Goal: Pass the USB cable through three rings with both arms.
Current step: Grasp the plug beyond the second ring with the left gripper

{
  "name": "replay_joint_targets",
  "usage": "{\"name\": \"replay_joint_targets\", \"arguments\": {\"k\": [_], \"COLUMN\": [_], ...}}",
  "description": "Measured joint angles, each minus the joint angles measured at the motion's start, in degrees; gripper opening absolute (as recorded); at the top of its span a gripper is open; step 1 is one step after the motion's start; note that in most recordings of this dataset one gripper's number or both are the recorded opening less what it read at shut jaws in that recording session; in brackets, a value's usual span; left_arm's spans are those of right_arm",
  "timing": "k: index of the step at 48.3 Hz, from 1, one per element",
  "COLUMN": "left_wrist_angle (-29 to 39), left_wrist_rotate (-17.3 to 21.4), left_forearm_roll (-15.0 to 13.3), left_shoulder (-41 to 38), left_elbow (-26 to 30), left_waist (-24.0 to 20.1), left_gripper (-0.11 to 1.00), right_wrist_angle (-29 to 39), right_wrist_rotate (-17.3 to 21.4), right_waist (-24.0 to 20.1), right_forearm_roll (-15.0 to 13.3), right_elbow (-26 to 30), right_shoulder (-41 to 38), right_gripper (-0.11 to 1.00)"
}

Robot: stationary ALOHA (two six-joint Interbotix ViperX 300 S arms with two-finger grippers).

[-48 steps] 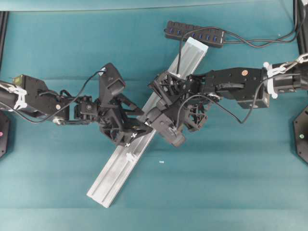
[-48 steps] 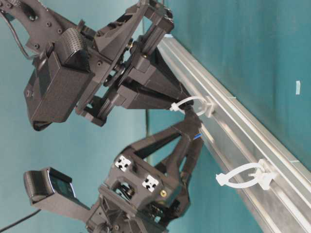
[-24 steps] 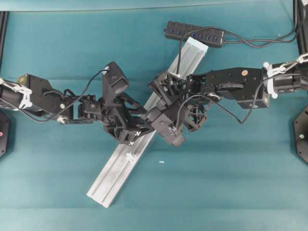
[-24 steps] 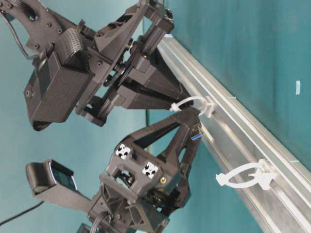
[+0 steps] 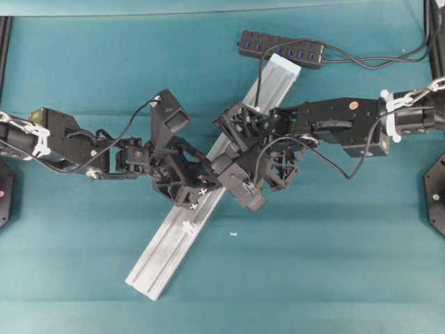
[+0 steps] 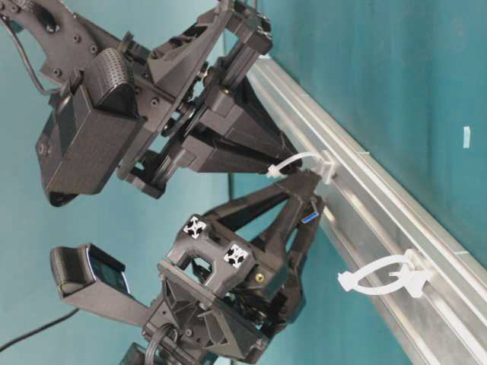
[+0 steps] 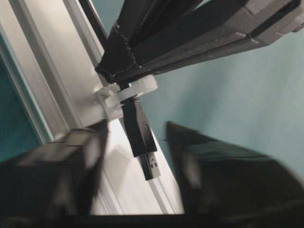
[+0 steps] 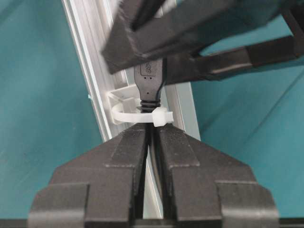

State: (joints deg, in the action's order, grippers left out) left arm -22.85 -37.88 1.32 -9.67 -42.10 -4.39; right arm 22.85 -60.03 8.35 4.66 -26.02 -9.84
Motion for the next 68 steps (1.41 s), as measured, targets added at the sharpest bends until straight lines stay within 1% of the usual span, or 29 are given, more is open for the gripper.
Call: {"name": "replay_joint_targets", "arguments": {"k": [5, 7, 8, 33, 39, 41, 44, 47, 49, 51, 53, 55, 57, 64, 68], "left_wrist_angle": [0.0, 0.1, 0.1, 0.1, 0.2, 0.2, 0.3, 0.4, 0.5, 0.8, 1.1, 1.5, 1.8, 2.4, 2.5], "left_wrist_rotate": [0.0, 0.0, -0.2, -0.3, -0.3, -0.3, -0.5, -1.2, -2.0, -2.8, -3.7, -5.0, -6.1, -8.9, -9.9], "left_forearm_roll": [0.0, 0.0, 0.0, -0.1, -0.1, 0.0, -0.1, -0.1, 0.0, 0.0, 0.0, -0.1, -0.1, 0.0, -0.1], "left_shoulder": [0.0, 0.0, 0.0, 0.0, 0.0, -0.1, 0.0, 0.0, 0.0, 0.0, 0.0, 0.0, 0.2, 1.2, 1.8], "left_elbow": [0.0, 0.0, 0.0, 0.3, 0.4, 0.3, 0.3, 0.4, 0.4, 0.4, 0.4, 0.4, 0.2, -1.3, -2.3], "left_waist": [0.0, 0.0, 0.0, 0.0, 0.1, 0.1, 0.2, 0.2, 0.2, 0.3, 0.3, 0.4, 0.5, 1.1, 1.6], "left_gripper": [0.20, 0.14, 0.12, 0.12, 0.12, 0.12, 0.12, 0.12, 0.11, 0.11, 0.11, 0.11, 0.11, 0.11, 0.11], "right_wrist_angle": [0.1, 0.1, 0.2, 0.8, 1.1, 1.1, 1.2, 1.8, 2.3, 2.5, 2.7, 2.8, 3.0, 3.1, 3.1], "right_wrist_rotate": [0.0, 0.0, 0.0, 0.1, 1.3, 2.0, 3.3, 4.7, 5.4, 6.2, 7.0, 8.1, 8.9, 10.8, 11.1], "right_waist": [0.0, 0.0, 0.0, -0.3, -0.4, -0.4, -0.3, -0.3, -0.2, -0.2, 0.0, 0.2, 0.4, 1.1, 1.1], "right_forearm_roll": [-0.1, -0.1, 0.0, 0.0, 0.4, 0.5, 0.6, 0.8, 0.8, 0.8, 0.8, 0.8, 0.8, 0.7, 0.6], "right_elbow": [0.0, 0.0, -0.1, -0.4, -0.3, -0.3, -0.2, -0.2, -0.2, -0.2, -0.1, -0.1, -0.2, -0.4, -0.4], "right_shoulder": [0.0, 0.0, 0.0, 0.2, 0.2, 0.1, 0.1, 0.1, 0.1, 0.1, 0.0, 0.2, 0.4, 1.6, 2.5], "right_gripper": [0.08, 0.08, 0.08, 0.08, 0.09, 0.12, 0.25, 0.42, 0.56, 0.68, 0.78, 0.86, 0.89, 0.83, 0.83]}}
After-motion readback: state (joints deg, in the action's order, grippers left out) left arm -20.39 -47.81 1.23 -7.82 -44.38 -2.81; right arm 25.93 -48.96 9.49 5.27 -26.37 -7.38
